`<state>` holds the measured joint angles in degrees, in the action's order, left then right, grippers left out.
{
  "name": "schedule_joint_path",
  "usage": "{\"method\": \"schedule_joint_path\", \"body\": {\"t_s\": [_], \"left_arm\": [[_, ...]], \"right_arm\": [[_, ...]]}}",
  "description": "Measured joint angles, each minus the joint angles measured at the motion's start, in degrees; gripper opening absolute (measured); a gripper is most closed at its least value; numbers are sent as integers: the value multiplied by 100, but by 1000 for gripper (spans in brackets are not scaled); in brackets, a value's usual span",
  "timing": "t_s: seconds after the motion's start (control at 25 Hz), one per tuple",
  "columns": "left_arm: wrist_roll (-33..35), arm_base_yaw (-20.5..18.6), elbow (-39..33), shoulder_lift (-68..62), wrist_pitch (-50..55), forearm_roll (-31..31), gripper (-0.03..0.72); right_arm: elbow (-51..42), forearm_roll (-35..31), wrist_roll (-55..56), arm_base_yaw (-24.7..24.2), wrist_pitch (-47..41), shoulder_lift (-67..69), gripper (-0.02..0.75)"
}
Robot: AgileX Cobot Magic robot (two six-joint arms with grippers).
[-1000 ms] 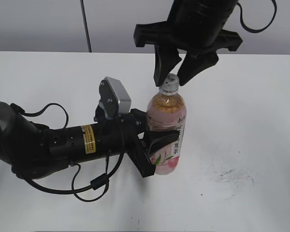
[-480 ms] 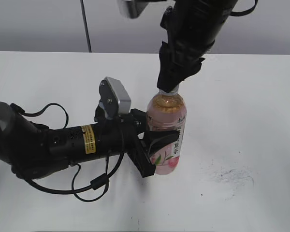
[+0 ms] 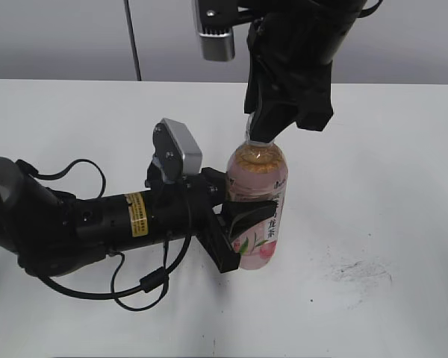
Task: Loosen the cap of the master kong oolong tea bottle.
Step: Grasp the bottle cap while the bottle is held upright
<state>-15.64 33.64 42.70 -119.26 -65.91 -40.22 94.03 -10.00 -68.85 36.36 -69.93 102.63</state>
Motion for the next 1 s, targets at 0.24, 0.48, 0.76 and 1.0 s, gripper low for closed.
{"method": "schedule_joint_path", "body": {"t_s": [0.24, 0.48, 0.76, 1.0], "left_arm": [[0, 0, 0, 0, 0, 0, 280], [0, 0, 0, 0, 0, -10, 280], [0, 0, 0, 0, 0, -10, 280], [0, 0, 0, 0, 0, -11, 280]], "right_arm": [[0, -55, 7, 3, 0, 0, 276], [-1, -60, 569, 8, 0, 0, 412], [134, -483, 2036, 9, -13, -143, 501], [606, 255, 6738, 9, -13, -173, 563]]}}
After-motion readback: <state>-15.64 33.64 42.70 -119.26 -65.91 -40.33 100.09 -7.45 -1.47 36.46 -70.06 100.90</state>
